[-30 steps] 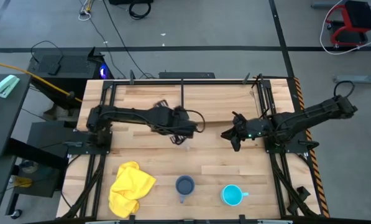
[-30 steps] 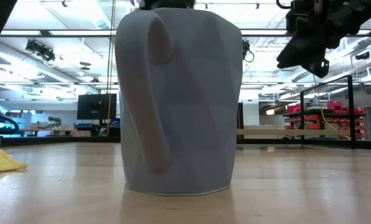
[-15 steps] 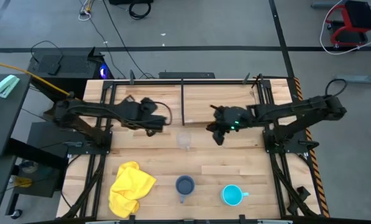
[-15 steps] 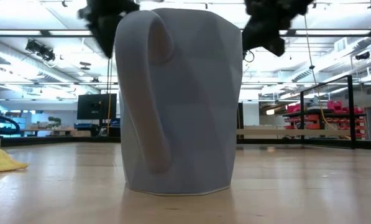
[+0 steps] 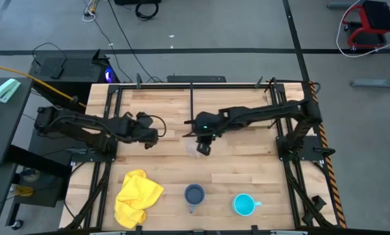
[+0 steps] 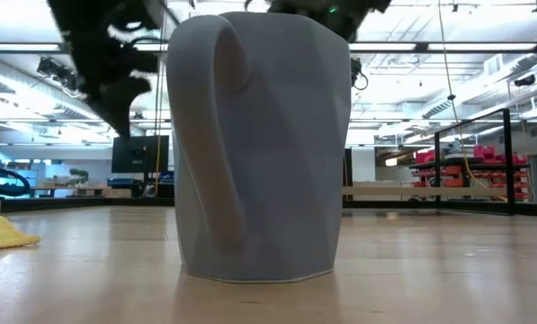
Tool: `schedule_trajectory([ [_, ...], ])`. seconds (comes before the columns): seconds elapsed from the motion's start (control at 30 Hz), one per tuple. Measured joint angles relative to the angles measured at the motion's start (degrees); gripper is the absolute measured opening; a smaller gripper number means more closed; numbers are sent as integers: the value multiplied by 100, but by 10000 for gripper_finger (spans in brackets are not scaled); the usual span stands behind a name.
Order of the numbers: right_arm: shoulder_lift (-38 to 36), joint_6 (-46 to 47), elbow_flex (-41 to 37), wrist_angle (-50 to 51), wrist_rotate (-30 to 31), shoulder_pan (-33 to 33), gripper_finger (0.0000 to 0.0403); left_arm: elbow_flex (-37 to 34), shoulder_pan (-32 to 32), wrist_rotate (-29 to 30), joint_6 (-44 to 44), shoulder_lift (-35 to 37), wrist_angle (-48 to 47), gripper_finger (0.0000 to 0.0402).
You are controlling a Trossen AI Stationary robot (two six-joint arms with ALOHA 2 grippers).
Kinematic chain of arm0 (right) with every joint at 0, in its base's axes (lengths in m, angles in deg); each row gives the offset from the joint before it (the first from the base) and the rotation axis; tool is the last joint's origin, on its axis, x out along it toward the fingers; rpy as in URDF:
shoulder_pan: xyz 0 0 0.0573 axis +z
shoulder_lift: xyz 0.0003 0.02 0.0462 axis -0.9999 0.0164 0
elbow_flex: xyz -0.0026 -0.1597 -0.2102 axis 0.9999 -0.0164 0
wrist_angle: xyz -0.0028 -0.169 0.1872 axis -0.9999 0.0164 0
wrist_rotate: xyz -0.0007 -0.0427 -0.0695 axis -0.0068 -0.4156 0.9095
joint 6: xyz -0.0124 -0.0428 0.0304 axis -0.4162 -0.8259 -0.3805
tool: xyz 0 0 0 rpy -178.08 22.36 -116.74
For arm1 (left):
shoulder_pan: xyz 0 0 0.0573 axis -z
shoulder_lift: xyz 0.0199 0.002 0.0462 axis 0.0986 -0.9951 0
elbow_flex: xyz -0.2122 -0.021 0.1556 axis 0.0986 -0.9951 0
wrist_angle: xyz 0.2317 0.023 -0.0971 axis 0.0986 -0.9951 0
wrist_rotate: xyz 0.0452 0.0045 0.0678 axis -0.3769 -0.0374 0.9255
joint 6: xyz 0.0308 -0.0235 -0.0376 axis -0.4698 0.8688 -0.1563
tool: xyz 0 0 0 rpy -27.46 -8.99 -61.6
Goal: Stack small to large cups/mugs on shelf
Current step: Put the transparent mug on the shelf
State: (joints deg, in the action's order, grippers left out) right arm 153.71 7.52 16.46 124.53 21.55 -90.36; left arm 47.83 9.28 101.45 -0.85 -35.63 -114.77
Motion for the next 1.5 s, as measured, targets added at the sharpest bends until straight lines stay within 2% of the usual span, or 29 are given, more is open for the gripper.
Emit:
schedule_trajectory([
  [0.17,453,-12,473,566,232,-122,74,-526,-2,-77,27,-31,559,47],
  [0.53,849,-56,475,660,190,-163,74,-1054,-2,-161,-126,-24,1595,55],
  [1.37,1139,-21,471,467,182,-68,73,-1061,0,-164,-141,-26,1822,53],
  [1.5,1139,94,471,500,191,-70,56,-1061,-2,-163,-139,-26,1850,48],
])
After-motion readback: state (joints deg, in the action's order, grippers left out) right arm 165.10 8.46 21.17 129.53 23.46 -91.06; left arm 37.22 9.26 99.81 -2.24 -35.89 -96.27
